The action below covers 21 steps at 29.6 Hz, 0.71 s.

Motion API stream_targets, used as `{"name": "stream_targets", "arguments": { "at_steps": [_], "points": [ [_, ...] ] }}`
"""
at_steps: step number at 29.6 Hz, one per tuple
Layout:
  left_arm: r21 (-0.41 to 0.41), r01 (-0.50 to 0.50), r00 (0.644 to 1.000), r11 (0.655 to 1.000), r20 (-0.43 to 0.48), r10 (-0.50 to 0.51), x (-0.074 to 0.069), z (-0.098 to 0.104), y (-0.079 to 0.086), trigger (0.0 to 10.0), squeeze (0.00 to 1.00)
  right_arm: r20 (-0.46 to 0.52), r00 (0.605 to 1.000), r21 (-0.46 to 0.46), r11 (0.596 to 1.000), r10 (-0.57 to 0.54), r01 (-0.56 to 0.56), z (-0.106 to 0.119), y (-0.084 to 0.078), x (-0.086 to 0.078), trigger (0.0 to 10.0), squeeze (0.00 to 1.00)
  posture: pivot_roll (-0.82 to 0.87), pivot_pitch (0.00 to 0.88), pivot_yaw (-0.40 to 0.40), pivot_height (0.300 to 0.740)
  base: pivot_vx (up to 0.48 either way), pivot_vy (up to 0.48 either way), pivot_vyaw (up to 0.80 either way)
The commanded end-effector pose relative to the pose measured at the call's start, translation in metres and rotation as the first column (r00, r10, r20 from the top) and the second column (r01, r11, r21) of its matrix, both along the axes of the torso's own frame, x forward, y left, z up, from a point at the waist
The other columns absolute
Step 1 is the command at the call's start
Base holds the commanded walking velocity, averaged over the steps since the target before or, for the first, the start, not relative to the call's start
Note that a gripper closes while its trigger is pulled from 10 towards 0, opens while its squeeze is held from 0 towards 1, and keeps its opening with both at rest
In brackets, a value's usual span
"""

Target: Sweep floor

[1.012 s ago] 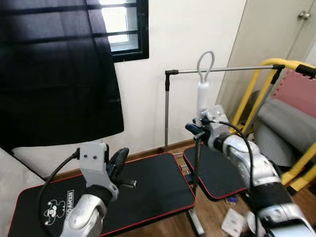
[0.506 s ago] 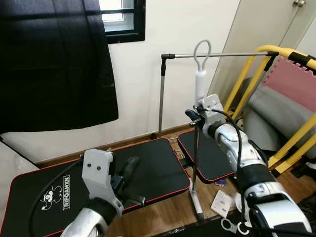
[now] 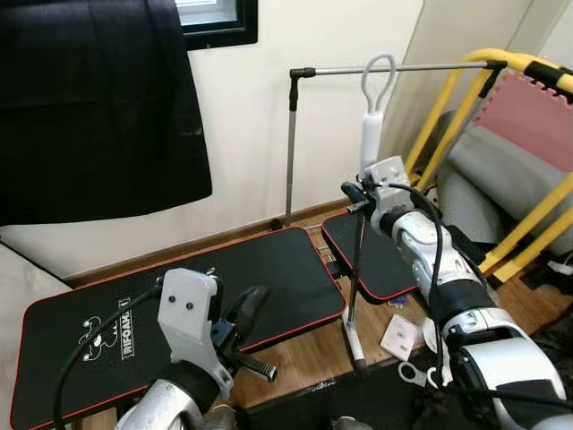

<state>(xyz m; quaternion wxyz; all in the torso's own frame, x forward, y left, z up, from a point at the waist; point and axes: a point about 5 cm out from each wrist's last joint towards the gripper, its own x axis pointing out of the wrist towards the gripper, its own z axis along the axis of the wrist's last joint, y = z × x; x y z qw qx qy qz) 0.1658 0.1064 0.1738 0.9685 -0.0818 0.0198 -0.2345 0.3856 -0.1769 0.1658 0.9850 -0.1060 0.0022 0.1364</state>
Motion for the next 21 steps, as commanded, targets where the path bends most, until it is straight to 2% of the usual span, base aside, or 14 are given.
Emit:
{"name": "stream_targets", "arguments": {
  "at_steps": [1,4,21],
  "points": [
    [-0.008,-0.007,1.000,1.000,-0.014,0.007,-0.0007,-0.0011,0.0015,10.0,0.00,0.061,0.998,0.037,0.999,0.016,-0.018,0.0154,0.0020,0.0040,10.0,0.00,0.04,0.199,-0.080,0.740,0.000,0.000,-0.50],
    [-0.010,-0.014,1.000,1.000,-0.007,0.014,0.0013,-0.0009,0.0030,10.0,0.00,0.075,0.997,0.068,0.997,0.035,-0.040,0.0199,0.0034,0.0036,10.0,0.00,0.03,0.190,-0.079,0.740,0.000,0.000,-0.80],
    [-0.008,-0.003,1.000,1.000,0.003,0.003,0.0067,-0.0013,0.0011,10.0,0.00,0.106,0.992,0.027,0.997,0.065,-0.069,0.0222,-0.0015,0.0025,10.0,0.00,0.03,0.136,-0.078,0.740,0.273,0.000,0.00]
  ]
}}
